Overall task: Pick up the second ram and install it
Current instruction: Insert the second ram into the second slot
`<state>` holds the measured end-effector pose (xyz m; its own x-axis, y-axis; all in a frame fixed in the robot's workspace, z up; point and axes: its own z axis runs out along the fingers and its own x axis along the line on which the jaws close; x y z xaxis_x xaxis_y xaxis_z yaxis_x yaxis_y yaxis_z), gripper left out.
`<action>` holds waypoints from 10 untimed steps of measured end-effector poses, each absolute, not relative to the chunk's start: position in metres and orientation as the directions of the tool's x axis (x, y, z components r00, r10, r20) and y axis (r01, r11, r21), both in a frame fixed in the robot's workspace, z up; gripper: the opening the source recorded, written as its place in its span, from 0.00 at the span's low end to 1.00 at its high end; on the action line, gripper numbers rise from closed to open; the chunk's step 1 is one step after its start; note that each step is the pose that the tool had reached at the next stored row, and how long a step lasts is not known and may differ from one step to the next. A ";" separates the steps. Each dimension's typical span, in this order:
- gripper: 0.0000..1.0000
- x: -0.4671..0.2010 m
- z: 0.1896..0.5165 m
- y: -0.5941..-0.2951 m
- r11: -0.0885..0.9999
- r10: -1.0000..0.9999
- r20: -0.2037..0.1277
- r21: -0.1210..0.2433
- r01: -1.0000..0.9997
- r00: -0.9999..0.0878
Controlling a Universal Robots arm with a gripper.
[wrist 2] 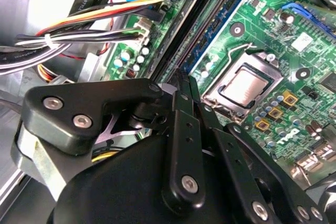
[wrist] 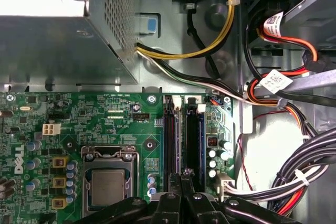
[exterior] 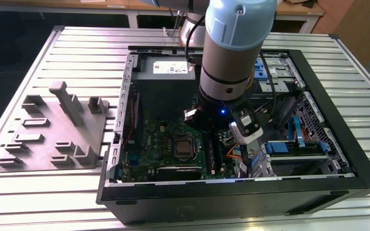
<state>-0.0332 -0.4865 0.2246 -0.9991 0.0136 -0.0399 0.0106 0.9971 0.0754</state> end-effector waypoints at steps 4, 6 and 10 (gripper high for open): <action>0.11 -0.033 0.224 -0.486 0.997 0.014 -0.040 0.079 0.011 -0.999; 0.11 -0.033 0.224 -0.487 0.997 0.014 -0.040 0.079 0.011 -0.999; 0.11 -0.033 0.222 -0.487 0.997 0.014 -0.040 0.079 0.011 -0.999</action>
<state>-0.0332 -0.4871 0.2223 -0.9991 0.0138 -0.0399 0.0106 0.9968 0.0791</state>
